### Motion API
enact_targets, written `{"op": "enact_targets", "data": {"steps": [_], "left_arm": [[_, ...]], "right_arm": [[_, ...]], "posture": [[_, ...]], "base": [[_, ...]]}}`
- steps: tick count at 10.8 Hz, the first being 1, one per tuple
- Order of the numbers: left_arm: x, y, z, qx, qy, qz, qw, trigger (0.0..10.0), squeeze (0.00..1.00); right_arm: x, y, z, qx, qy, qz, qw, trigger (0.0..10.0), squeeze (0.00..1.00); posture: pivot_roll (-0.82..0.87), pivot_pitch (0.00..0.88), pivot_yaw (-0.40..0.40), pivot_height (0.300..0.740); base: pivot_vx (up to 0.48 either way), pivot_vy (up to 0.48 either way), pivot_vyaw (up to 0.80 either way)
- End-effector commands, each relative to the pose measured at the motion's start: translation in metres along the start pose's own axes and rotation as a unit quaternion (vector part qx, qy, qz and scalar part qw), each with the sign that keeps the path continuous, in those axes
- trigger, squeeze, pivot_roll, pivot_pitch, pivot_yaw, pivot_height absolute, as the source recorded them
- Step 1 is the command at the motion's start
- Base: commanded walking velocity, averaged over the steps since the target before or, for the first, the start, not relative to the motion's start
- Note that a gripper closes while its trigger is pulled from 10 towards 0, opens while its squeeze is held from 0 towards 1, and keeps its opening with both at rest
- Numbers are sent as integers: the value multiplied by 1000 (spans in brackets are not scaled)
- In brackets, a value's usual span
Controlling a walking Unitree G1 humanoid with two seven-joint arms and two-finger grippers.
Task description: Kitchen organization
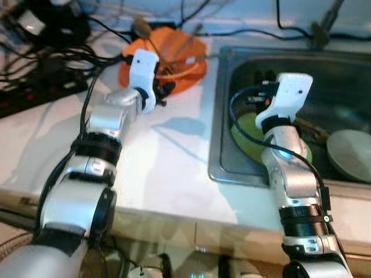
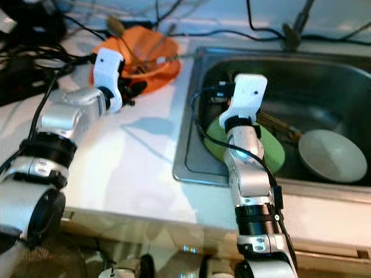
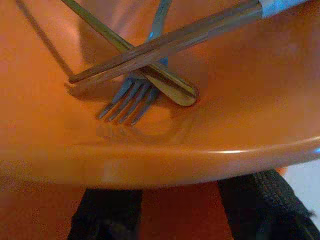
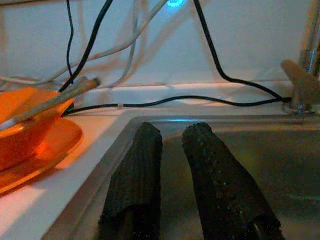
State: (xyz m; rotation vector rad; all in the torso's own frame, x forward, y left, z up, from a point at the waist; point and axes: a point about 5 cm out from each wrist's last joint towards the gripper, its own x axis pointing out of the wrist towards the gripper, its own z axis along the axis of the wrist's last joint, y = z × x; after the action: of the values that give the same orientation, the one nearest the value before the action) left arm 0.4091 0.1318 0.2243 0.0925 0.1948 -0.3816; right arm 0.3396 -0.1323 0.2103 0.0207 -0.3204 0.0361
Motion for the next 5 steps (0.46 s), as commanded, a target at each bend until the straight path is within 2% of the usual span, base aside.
{"op": "enact_targets", "data": {"steps": [1,3,5], "left_arm": [[1,3,-13,-3,31,-1,1000,10000,0],[1,8,-10,1,49,-1,999,10000,0],[-6,22,-9,7,83,-4,996,10000,0]], "right_arm": [[2,6,10,6,-11,11,1000,10000,0],[2,9,9,8,-4,17,1000,10000,0],[3,7,10,7,2,16,1000,10000,0]], "posture": [[-14,212,67,740],[-7,227,74,740],[29,231,88,740]], "base": [[0,0,0],[0,0,0],[0,0,0]]}}
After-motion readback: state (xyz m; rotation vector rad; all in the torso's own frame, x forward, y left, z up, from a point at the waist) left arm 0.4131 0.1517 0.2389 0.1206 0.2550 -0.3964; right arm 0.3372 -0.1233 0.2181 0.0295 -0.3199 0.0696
